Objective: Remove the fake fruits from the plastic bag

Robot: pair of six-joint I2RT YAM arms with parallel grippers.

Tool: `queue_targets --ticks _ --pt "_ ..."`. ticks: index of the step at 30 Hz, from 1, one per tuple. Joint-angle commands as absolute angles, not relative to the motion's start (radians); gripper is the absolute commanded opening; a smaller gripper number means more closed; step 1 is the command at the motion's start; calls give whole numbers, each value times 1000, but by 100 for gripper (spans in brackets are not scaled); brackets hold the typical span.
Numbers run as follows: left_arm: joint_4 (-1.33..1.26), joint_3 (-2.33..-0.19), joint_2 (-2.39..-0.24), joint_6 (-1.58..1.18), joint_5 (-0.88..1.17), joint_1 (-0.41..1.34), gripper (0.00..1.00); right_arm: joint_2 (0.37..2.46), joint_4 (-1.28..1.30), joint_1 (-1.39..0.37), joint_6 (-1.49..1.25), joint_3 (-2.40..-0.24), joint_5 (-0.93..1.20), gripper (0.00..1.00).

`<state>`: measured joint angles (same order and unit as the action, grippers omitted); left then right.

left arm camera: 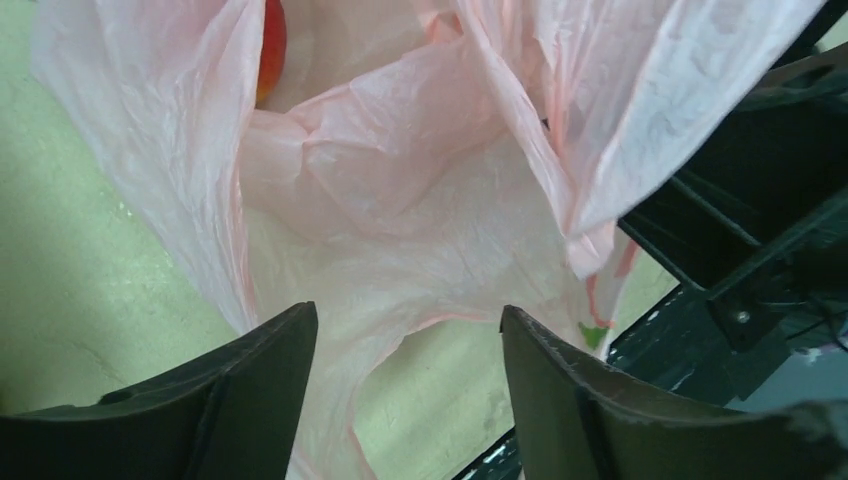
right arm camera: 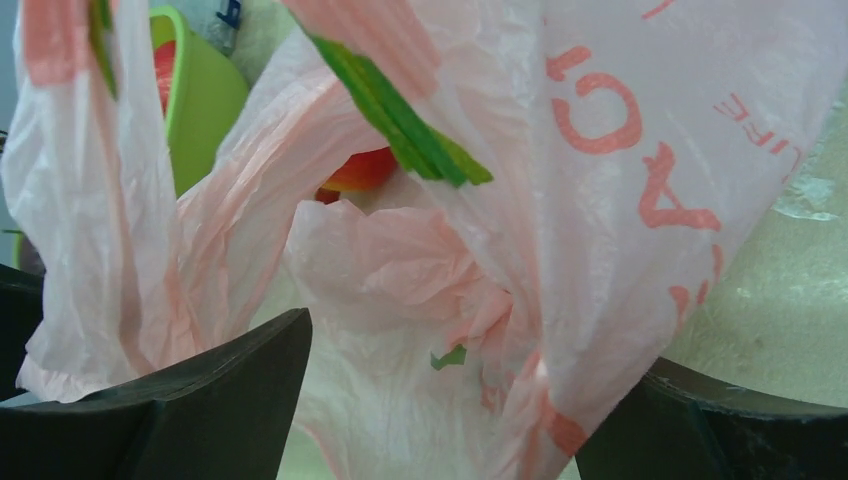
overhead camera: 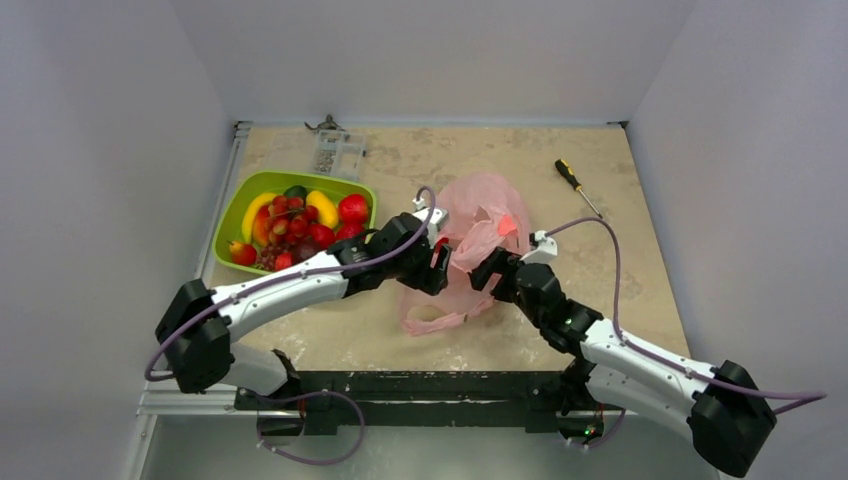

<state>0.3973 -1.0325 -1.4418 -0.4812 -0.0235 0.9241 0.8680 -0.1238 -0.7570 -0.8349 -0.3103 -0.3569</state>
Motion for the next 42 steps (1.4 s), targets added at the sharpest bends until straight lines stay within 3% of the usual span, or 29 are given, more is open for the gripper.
queue_targets --ticks 1,5,7,11,21,25,30,35,42 --pt "336 -1012 -1326 -518 -50 903 73 847 -45 -756 -953 -406 -315 89" --pt "328 -1027 -1330 -533 -16 879 78 871 43 -756 -980 -481 -374 95" --pt "341 -1054 -1361 -546 12 866 69 888 63 -756 -983 -508 -400 99" --pt "322 -1063 -1396 -557 56 865 62 920 156 -756 -963 -598 -413 99" --pt "222 -912 -1376 -627 104 865 61 776 588 -757 -708 -809 -266 99" --pt "191 -872 -1378 -646 114 865 61 683 594 -757 -581 -906 -197 99" --pt "177 -842 -1343 -661 108 865 61 837 597 -758 -385 -1044 -184 99" --pt "176 -831 -1312 -670 113 865 61 941 761 -758 -561 -1112 -240 94" --pt "129 -806 -1333 -691 142 866 61 872 713 -767 -725 -938 -85 84"
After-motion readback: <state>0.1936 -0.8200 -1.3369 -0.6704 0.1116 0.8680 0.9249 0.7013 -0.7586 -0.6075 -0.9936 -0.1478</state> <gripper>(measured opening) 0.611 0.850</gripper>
